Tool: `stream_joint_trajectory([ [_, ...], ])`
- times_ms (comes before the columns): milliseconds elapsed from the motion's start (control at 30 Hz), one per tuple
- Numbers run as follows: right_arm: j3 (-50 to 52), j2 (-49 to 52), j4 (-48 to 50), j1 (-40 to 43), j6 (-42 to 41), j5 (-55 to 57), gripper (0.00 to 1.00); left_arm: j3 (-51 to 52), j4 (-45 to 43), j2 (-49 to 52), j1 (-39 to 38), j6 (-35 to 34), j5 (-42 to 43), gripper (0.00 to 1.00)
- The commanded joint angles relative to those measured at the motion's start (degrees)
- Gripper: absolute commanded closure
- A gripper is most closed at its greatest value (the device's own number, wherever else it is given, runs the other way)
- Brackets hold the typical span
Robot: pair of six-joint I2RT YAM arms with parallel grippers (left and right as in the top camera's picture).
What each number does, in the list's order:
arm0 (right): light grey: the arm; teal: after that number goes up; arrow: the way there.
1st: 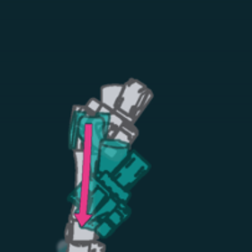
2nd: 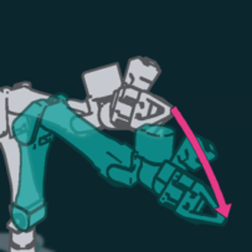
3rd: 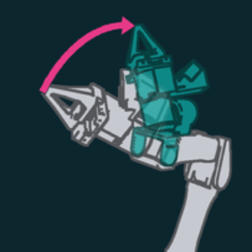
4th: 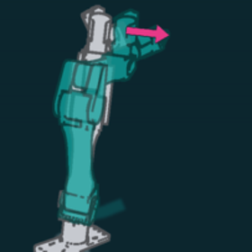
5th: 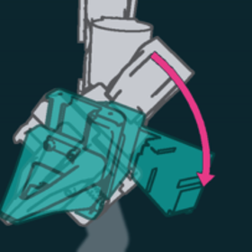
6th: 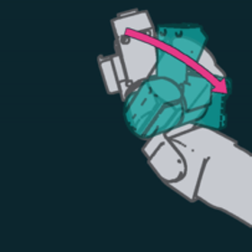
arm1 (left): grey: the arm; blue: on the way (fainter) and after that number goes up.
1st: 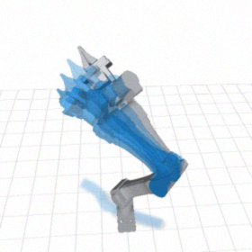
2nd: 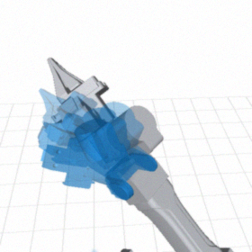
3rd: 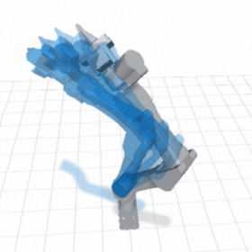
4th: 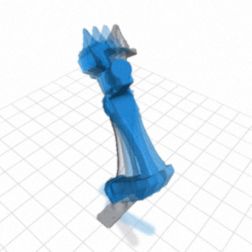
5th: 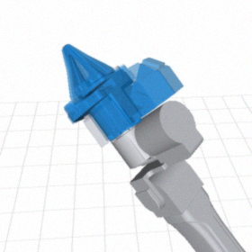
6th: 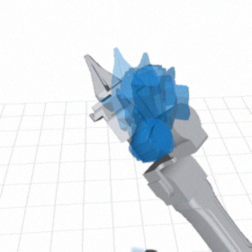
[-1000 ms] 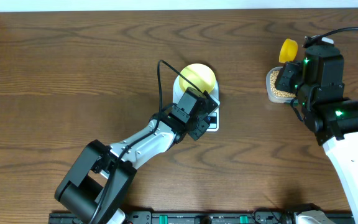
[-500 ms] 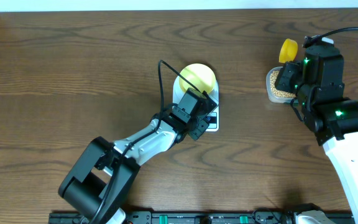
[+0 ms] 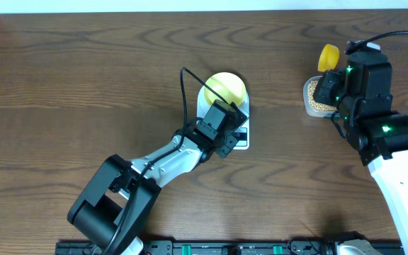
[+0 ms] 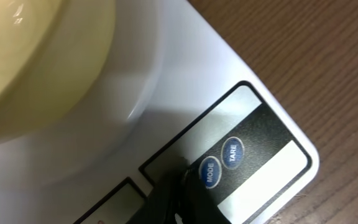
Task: Scoop item into bowl and weigh 50g on scale
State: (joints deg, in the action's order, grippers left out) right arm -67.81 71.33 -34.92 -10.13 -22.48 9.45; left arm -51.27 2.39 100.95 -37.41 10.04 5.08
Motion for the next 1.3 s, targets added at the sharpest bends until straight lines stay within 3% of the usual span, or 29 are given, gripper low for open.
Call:
stream_joint_trajectory([
  [0, -0.7, -0.1, -0.1, 0.4, 0.7, 0.0, 0.99, -0.5, 2.1, 1.3, 0.1, -0.9, -2.8, 0.93],
  [1267, -0.7, -0.1, -2.2, 0.4, 0.7, 0.1, 0.99, 0.8, 7.0, 7.3, 0.1, -1.8, -2.6, 0.93],
])
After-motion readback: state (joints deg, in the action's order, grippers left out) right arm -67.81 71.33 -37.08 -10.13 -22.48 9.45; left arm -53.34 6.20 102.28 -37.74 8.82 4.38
